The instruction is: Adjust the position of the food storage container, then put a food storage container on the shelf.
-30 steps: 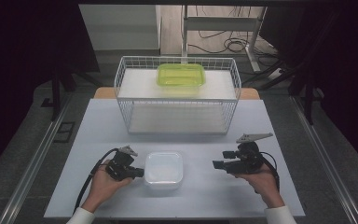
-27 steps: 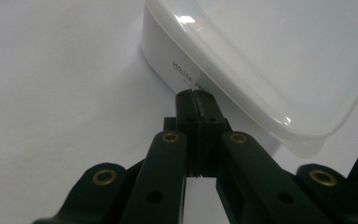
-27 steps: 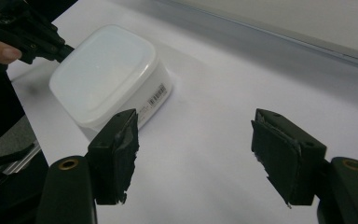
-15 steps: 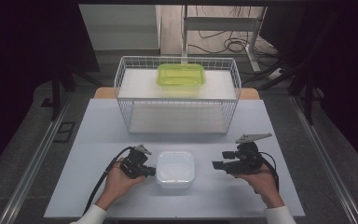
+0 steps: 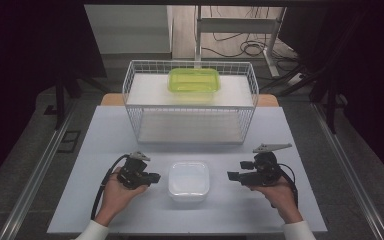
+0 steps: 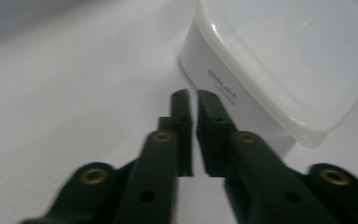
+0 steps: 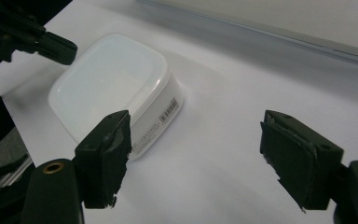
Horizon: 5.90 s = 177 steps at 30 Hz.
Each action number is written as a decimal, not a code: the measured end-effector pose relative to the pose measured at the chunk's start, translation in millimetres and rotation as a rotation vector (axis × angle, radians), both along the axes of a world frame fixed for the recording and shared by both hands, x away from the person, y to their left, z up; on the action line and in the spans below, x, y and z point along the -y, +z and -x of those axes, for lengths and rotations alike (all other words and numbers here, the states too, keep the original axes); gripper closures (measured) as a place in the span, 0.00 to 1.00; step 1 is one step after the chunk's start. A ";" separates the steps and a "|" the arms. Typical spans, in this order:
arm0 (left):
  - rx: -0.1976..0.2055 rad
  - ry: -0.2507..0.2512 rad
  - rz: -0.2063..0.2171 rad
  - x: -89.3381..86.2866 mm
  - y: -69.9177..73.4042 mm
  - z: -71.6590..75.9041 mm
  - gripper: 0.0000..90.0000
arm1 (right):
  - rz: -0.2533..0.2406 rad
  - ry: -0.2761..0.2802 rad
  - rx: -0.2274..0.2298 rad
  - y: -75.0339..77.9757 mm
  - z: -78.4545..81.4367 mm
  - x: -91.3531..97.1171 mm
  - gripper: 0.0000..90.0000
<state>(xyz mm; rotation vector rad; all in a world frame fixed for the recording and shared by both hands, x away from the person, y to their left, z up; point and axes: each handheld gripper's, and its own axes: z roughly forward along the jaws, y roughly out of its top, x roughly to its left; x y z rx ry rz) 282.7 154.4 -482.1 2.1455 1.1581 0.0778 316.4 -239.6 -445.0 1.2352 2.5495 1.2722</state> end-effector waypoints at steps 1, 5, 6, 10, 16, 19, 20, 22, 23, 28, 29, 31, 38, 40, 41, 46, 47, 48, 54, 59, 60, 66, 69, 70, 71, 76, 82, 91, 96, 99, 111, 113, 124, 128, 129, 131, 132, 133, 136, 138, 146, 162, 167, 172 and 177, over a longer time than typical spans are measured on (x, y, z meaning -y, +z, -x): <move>0.017 0.015 0.002 -1.1 2.4 2.0 0.79 | -0.006 -0.008 -0.001 -0.2 0.3 -0.4 0.26; 0.059 0.054 0.055 -10.0 15.2 8.4 0.53 | -0.023 -0.022 0.002 0.1 1.7 -1.4 0.25; 0.058 0.058 0.072 -12.5 17.9 9.4 0.51 | -0.027 -0.022 0.001 -0.4 1.6 -2.0 0.25; 0.038 0.073 0.113 -17.9 20.7 9.9 0.43 | -0.035 -0.011 -0.021 -4.6 1.4 -5.9 0.25; 0.006 0.090 0.152 -21.5 17.0 8.8 0.40 | -0.037 -0.002 -0.054 -9.1 1.7 -12.2 0.25; -0.007 0.098 0.172 -23.9 15.6 8.5 0.40 | -0.047 0.005 -0.061 -10.9 1.5 -15.0 0.25; -0.008 0.099 0.175 -24.5 15.4 8.4 0.40 | -0.050 0.004 -0.063 -11.3 1.5 -15.7 0.25; -0.010 0.105 0.184 -25.0 15.3 8.4 0.40 | -0.054 0.006 -0.066 -12.4 1.5 -16.8 0.25; -0.013 0.104 0.190 -25.1 15.3 8.1 0.40 | -0.056 0.007 -0.069 -13.1 1.5 -17.4 0.26; -0.049 0.111 0.248 -25.5 12.5 5.5 0.42 | -0.080 0.019 -0.098 -16.2 2.7 -23.6 0.30; -0.054 0.116 0.251 -25.8 11.8 5.2 0.42 | -0.082 0.021 -0.103 -17.4 3.0 -25.8 0.31; -0.066 0.133 0.267 -26.9 10.5 4.8 0.42 | -0.082 0.027 -0.108 -19.2 3.0 -29.0 0.32; -0.094 0.152 0.315 -29.6 7.0 1.9 0.43 | -0.074 0.040 -0.131 -27.4 2.6 -41.0 0.33; -0.106 0.149 0.325 -27.9 5.0 0.4 0.43 | -0.078 0.041 -0.134 -28.7 2.7 -42.6 0.33; -0.115 0.147 0.337 -26.6 3.8 -0.4 0.44 | -0.084 0.040 -0.138 -29.2 2.7 -43.2 0.33; -0.140 0.136 0.355 -19.4 -2.5 -3.8 0.45 | -0.121 0.028 -0.160 -31.7 2.0 -44.8 0.35; -0.145 0.134 0.349 -18.2 -3.8 -4.5 0.46 | -0.126 0.022 -0.165 -32.4 1.7 -45.2 0.36; -0.151 0.133 0.351 -17.2 -5.4 -5.3 0.46 | -0.130 0.018 -0.167 -33.4 1.1 -45.4 0.37; -0.176 0.127 0.367 -12.3 -12.5 -9.0 0.53 | -0.150 0.010 -0.194 -38.0 -1.6 -48.4 0.43; -0.194 0.111 0.376 -8.3 -15.6 -10.0 0.57 | -0.159 0.010 -0.217 -41.3 -3.1 -50.3 0.49; -0.196 0.111 0.380 -7.1 -16.1 -10.1 0.57 | -0.163 0.008 -0.223 -42.2 -3.3 -51.1 0.50; -0.201 0.101 0.387 -3.0 -19.0 -11.4 0.60 | -0.188 0.007 -0.251 -46.2 -5.7 -54.1 0.53; -0.205 0.104 0.395 -1.9 -20.0 -12.1 0.62 | -0.193 -0.001 -0.259 -47.1 -6.8 -54.3 0.56; -0.211 0.100 0.398 -1.7 -20.5 -12.3 0.63 | -0.193 -0.004 -0.263 -47.5 -7.0 -54.4 0.57; -0.212 0.099 0.401 -1.3 -21.1 -12.5 0.63 | -0.194 -0.007 -0.268 -48.3 -7.3 -54.4 0.58; -0.216 0.094 0.416 0.8 -22.0 -12.2 0.67 | -0.205 -0.014 -0.292 -50.8 -7.8 -55.1 0.63; -0.238 0.082 0.442 3.6 -22.8 -11.9 0.75 | -0.238 -0.025 -0.316 -52.2 -9.0 -52.4 0.70; -0.254 0.119 0.501 0.6 -27.3 -9.1 0.80 | -0.303 -0.055 -0.387 -55.6 -8.9 -47.0 0.75; -0.267 0.123 0.517 -0.5 -26.6 -6.7 0.82 | -0.335 -0.060 -0.414 -56.3 -8.0 -43.7 0.78; -0.263 0.124 0.517 -0.1 -25.1 -4.8 0.83 | -0.348 -0.062 -0.427 -55.9 -7.1 -42.0 0.80; -0.250 0.131 0.542 -2.9 -21.8 -1.5 0.89 | -0.374 -0.052 -0.402 -50.8 -3.7 -38.8 0.88; -0.257 0.117 0.544 -2.4 -21.8 -1.1 0.89 | -0.377 -0.043 -0.390 -50.0 -3.1 -38.3 0.89; -0.231 0.110 0.532 -1.5 -20.4 1.3 0.89 | -0.367 -0.019 -0.349 -46.8 -1.1 -38.7 0.89; -0.213 0.101 0.541 -1.8 -18.1 2.4 0.89 | -0.372 -0.009 -0.331 -44.1 0.0 -38.0 0.90; -0.207 0.096 0.540 -1.9 -17.7 2.6 0.89 | -0.370 -0.006 -0.320 -42.9 0.4 -37.9 0.90; -0.195 0.091 0.542 -2.2 -16.5 3.2 0.89 | -0.362 -0.002 -0.300 -40.1 1.3 -38.2 0.90; -0.190 0.087 0.543 -2.4 -15.6 3.5 0.89 | -0.362 0.001 -0.294 -38.9 1.7 -38.2 0.89; -0.184 0.085 0.546 -2.5 -14.6 3.7 0.89 | -0.360 0.002 -0.283 -37.6 2.3 -38.6 0.89; -0.156 0.079 0.541 -2.3 -9.9 5.3 0.89 | -0.357 0.014 -0.254 -33.0 3.9 -39.0 0.89; -0.137 0.068 0.538 -2.5 -6.6 6.2 0.89 | -0.356 0.018 -0.238 -30.6 4.8 -39.0 0.89; -0.087 0.054 0.532 -1.5 4.6 9.9 0.89 | -0.349 0.029 -0.171 -20.4 9.4 -38.7 0.89; 0.010 0.011 0.518 -3.6 32.0 16.8 0.90 | -0.342 0.050 -0.056 0.5 17.6 -40.5 0.89; 0.024 0.004 0.519 -4.3 35.3 17.7 0.90 | -0.345 0.054 -0.035 6.3 18.9 -40.9 0.89; 0.037 -0.001 0.519 -5.4 39.9 18.8 0.90 | -0.345 0.056 -0.022 10.2 20.6 -41.6 0.89; 0.051 -0.002 0.522 -7.0 44.7 19.9 0.90 | -0.351 0.064 -0.001 16.3 21.2 -43.1 0.89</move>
